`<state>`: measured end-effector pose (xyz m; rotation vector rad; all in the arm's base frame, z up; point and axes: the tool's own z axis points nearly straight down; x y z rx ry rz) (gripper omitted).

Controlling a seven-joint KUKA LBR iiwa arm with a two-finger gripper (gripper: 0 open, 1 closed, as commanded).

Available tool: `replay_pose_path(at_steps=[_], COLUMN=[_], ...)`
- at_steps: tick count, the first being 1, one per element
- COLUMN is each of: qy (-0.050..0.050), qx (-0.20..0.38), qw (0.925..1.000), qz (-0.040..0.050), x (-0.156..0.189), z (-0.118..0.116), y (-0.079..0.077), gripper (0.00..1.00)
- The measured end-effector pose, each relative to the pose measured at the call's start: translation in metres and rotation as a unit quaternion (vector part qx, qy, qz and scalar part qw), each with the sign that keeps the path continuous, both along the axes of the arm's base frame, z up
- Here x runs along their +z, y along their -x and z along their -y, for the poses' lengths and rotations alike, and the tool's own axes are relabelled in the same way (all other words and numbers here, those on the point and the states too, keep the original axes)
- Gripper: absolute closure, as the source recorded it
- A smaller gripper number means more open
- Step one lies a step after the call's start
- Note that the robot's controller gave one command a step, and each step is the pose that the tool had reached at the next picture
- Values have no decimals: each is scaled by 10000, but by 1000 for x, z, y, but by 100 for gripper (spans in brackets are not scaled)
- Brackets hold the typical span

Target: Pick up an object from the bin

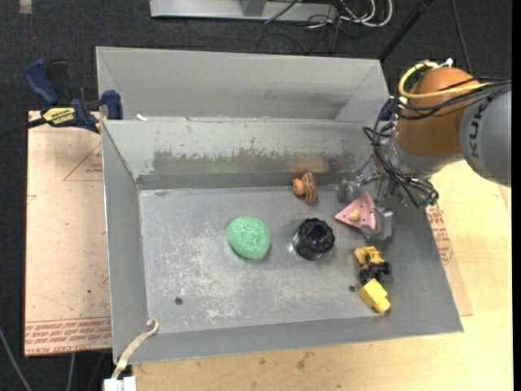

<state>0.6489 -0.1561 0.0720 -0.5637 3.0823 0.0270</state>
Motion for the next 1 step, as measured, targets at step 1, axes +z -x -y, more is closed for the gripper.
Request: replay_pose_path(at_steps=[1], qy=[42], qx=[21], qw=[10000], qz=[3], x=[1], z=[-16], y=[1], gripper=[100])
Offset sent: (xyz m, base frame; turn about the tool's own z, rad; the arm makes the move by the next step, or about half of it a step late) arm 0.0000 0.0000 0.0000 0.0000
